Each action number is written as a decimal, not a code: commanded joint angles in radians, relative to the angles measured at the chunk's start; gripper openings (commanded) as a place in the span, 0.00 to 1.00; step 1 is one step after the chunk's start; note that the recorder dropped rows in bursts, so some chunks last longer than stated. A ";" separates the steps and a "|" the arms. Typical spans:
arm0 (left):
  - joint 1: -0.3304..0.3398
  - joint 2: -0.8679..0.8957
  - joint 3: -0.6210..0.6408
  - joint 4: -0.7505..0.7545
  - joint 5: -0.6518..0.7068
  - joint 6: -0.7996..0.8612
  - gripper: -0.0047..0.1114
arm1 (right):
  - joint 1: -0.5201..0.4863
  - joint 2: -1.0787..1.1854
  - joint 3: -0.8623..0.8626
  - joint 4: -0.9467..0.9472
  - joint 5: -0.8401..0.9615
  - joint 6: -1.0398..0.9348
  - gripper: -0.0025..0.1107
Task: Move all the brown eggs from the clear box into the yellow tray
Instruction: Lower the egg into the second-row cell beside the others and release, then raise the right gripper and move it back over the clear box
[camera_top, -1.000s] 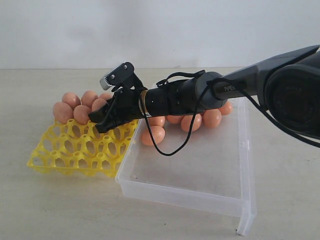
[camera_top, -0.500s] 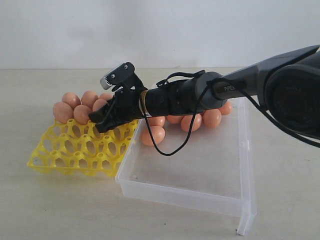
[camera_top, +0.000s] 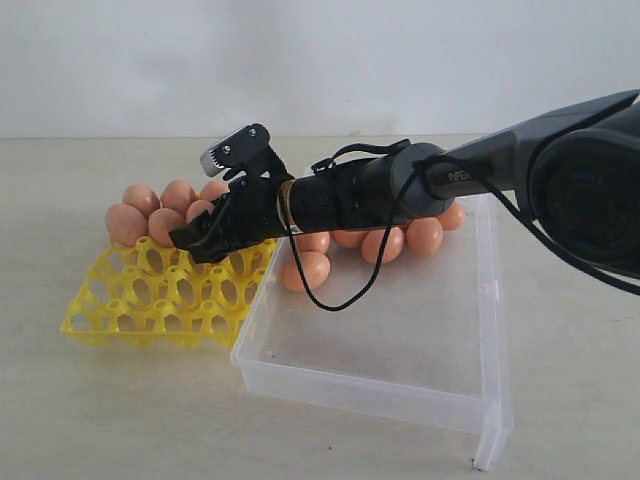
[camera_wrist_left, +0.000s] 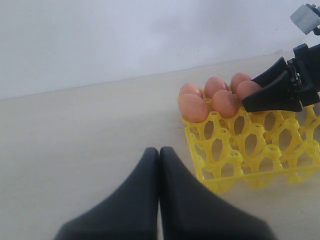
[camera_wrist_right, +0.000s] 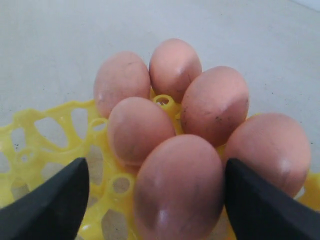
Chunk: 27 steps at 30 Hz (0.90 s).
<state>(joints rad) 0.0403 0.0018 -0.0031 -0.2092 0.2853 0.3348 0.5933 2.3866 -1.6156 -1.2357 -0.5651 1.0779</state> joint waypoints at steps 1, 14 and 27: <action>-0.005 -0.002 0.003 -0.003 -0.001 -0.010 0.00 | 0.000 -0.006 -0.003 -0.018 -0.008 0.031 0.64; -0.005 -0.002 0.003 -0.003 -0.001 -0.010 0.00 | 0.000 -0.063 -0.003 -0.037 0.010 0.019 0.64; -0.005 -0.002 0.003 -0.003 -0.001 -0.010 0.00 | 0.000 -0.202 -0.003 -0.114 0.007 0.118 0.22</action>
<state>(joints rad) 0.0403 0.0018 -0.0031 -0.2092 0.2853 0.3348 0.5933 2.2606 -1.6156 -1.2906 -0.5580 1.1297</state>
